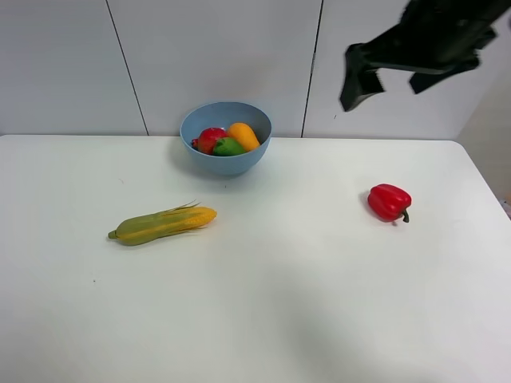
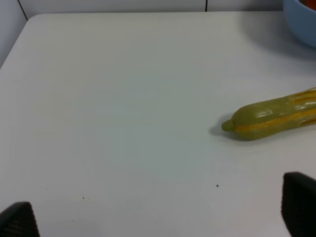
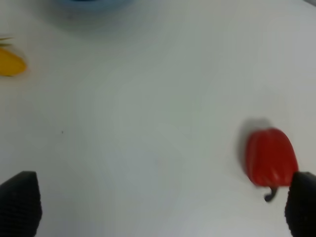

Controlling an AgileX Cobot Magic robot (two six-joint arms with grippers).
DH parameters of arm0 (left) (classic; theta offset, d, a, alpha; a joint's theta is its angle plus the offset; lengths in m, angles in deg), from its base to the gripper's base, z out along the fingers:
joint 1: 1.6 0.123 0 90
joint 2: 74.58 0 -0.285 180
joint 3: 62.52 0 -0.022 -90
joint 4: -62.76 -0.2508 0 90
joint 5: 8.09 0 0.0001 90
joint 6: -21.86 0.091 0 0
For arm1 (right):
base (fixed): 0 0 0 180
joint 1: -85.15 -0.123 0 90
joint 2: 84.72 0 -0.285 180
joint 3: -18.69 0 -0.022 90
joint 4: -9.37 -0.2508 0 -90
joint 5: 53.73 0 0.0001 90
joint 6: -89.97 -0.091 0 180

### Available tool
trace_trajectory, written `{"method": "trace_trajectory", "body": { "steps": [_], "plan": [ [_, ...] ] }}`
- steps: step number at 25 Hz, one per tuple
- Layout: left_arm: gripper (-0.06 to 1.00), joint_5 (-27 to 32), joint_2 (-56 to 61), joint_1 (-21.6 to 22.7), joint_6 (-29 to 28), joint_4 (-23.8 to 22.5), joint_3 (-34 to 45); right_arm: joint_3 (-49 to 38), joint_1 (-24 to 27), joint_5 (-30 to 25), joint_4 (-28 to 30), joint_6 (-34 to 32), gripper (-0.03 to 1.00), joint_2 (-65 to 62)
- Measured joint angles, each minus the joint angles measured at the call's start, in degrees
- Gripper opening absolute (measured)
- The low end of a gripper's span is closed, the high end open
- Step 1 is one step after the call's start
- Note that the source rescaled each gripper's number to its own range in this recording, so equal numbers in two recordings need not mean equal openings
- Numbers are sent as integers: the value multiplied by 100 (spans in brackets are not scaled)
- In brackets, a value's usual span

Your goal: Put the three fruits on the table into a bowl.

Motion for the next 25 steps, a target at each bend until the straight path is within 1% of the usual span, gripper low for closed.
{"method": "trace_trajectory", "body": {
  "steps": [4, 8, 10, 12, 17, 19, 22, 25],
  "plan": [
    [100, 0, 0, 0, 0, 0, 0, -677, 1009, -7, 0, 45, 100, -975],
    [100, 0, 0, 0, 0, 0, 0, -1301, 1984, -13, 0, 470, 100, -2013],
    [100, 0, 0, 0, 0, 0, 0, -1597, 2311, -13, 45, 642, 100, -2561],
    [100, 0, 0, 0, 0, 0, 0, -1859, 2423, -16, 46, 753, 100, -3139],
    [100, 0, 0, 0, 0, 0, 0, -2680, 2449, -2, 57, 774, 100, -4718],
    [100, 0, 0, 0, 0, 0, 0, -3104, 2449, 208, 168, 743, 100, -5435],
    [100, 0, 0, 0, 0, 0, 0, -3803, 2456, 688, 265, 604, 100, -6446],
    [100, 0, 0, 0, 0, 0, 0, -4463, 2456, 855, 302, 470, 100, -7375]
  ]
}}
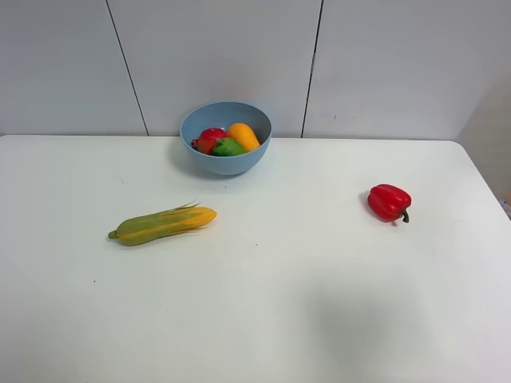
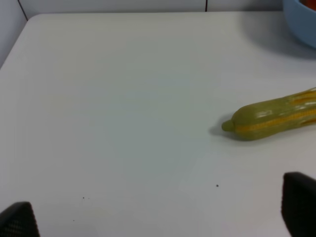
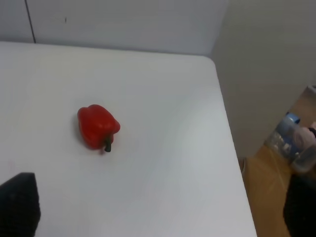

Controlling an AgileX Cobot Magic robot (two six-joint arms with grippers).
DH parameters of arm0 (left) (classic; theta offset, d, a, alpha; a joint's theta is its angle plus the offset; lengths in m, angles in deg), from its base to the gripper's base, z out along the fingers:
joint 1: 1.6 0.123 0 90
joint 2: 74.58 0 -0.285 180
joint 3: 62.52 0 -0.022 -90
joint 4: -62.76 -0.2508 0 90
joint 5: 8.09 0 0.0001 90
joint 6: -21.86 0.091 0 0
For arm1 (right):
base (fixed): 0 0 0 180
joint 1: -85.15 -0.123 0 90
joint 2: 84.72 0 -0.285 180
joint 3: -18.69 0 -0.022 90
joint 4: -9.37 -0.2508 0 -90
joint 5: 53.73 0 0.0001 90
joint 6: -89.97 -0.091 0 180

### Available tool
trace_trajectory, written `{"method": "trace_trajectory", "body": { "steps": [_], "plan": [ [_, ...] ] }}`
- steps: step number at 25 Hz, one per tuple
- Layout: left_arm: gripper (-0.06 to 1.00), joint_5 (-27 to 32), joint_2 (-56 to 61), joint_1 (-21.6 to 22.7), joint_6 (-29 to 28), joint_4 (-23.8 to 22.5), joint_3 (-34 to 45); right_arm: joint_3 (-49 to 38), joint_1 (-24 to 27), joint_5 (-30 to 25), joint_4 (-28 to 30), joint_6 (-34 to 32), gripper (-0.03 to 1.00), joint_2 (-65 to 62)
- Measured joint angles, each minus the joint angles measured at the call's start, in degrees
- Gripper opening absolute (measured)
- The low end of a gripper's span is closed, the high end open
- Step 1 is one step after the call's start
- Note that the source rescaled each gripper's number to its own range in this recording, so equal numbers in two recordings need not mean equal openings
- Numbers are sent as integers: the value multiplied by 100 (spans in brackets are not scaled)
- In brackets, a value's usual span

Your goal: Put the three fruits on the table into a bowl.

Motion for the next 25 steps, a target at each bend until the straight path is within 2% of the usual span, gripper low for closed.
{"method": "trace_trajectory", "body": {
  "steps": [4, 9, 12, 16, 25],
  "plan": [
    [100, 0, 0, 0, 0, 0, 0, -671, 0, 115, -32, -168, 100, -941],
    [100, 0, 0, 0, 0, 0, 0, -1235, 0, 316, -172, -331, 100, -1084],
    [100, 0, 0, 0, 0, -5, 0, -1319, 0, 331, -173, -349, 100, -1084],
    [100, 0, 0, 0, 0, -5, 0, -1464, 0, 15, -161, -353, 100, -1084],
    [100, 0, 0, 0, 0, -5, 0, -1475, 0, 6, -143, -359, 100, -1084]
  ]
}}
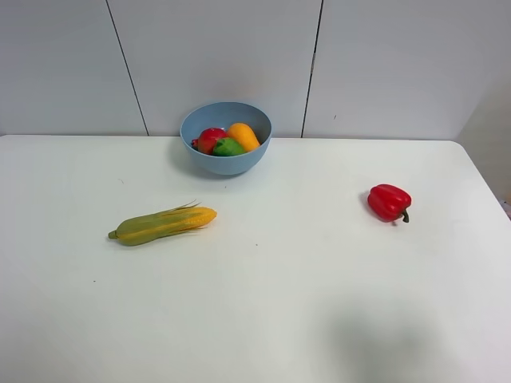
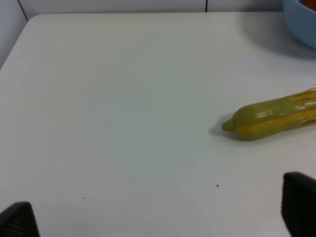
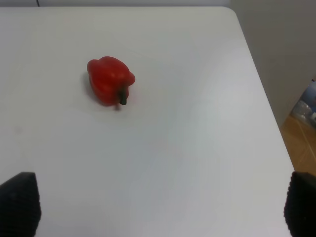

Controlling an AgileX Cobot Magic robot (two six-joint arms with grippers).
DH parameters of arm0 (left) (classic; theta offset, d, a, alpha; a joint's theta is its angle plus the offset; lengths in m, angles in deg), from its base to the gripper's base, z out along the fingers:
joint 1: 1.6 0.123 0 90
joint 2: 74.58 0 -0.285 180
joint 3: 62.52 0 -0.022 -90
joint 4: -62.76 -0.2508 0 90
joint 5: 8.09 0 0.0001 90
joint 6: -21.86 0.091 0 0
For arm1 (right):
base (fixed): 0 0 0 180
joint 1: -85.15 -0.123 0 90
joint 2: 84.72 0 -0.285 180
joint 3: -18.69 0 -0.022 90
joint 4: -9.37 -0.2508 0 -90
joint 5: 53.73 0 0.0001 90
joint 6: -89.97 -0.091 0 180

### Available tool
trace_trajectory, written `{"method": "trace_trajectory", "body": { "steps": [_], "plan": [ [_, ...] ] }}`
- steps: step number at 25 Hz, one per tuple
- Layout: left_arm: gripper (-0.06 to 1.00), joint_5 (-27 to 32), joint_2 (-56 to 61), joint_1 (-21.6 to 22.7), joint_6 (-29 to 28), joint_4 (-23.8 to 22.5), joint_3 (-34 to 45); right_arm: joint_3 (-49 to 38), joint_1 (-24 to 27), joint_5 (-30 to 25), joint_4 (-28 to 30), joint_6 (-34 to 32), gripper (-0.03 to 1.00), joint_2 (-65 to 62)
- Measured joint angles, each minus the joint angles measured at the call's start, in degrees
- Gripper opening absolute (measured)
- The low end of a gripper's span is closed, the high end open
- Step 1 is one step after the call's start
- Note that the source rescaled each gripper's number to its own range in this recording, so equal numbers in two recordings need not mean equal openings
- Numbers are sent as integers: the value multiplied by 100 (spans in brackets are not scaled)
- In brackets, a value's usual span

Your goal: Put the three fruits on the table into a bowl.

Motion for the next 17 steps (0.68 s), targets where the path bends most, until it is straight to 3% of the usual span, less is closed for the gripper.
{"method": "trace_trajectory", "body": {
  "steps": [17],
  "plan": [
    [100, 0, 0, 0, 0, 0, 0, 0, 0, 0, -5, 0, 100, 0]
  ]
}}
